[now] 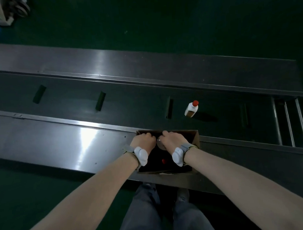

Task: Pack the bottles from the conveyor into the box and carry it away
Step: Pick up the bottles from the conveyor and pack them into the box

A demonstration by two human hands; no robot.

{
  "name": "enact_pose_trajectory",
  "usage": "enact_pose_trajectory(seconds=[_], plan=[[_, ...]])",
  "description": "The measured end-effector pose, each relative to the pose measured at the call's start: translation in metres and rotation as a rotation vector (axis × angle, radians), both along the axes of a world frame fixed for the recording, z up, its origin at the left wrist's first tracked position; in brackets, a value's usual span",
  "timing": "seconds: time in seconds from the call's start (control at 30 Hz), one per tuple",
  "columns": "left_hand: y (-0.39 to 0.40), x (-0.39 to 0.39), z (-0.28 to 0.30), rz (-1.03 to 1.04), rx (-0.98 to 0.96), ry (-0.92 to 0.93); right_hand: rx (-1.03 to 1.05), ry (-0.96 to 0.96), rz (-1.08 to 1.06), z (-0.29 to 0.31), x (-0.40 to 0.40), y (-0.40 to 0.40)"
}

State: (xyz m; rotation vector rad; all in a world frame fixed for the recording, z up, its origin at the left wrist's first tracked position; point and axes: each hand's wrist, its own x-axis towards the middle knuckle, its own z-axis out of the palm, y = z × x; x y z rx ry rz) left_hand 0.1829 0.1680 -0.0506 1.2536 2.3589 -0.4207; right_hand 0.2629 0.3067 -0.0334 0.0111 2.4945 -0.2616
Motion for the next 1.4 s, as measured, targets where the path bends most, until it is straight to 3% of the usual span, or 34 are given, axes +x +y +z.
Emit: enact_pose_trajectory(seconds=[0.27, 0.47, 0.67, 0.8, 0.9, 1.1, 1.23, 1.4], plan=[[0.01, -0.017, -0.058, -0.096, -0.152, -0.116, -0.034, -0.089, -0.051, -0.057, -0.015, -0.004], [0.014, -0.021, -0.069, -0.155, -0.185, -0.145, -0.049, -0.185, -0.064, -0.078, -0.015, 0.001], [0.023, -0.014, -0.045, -0.112, -0.233, -0.147, -0.106, -0.167, -0.109, -0.058, -0.013, 0.007], [0.038, -0.02, -0.004, -0.183, -0.095, -0.156, -0.157, -0.016, -0.122, -0.024, -0.012, 0.028], [0.063, -0.031, 0.034, -0.141, 0.003, -0.274, -0.143, 0.055, -0.113, 0.005, -0.012, 0.057], [0.137, -0.061, 0.054, 0.109, 0.411, -0.381, -0.077, 0.336, -0.462, 0.025, -0.026, 0.139], [0.197, -0.081, 0.016, 0.139, 0.353, -0.411, 0.02, 0.279, -0.666, -0.012, -0.048, 0.183], [0.223, -0.093, -0.04, 0.123, 0.223, -0.473, 0.048, 0.057, -0.81, -0.068, -0.059, 0.209]])
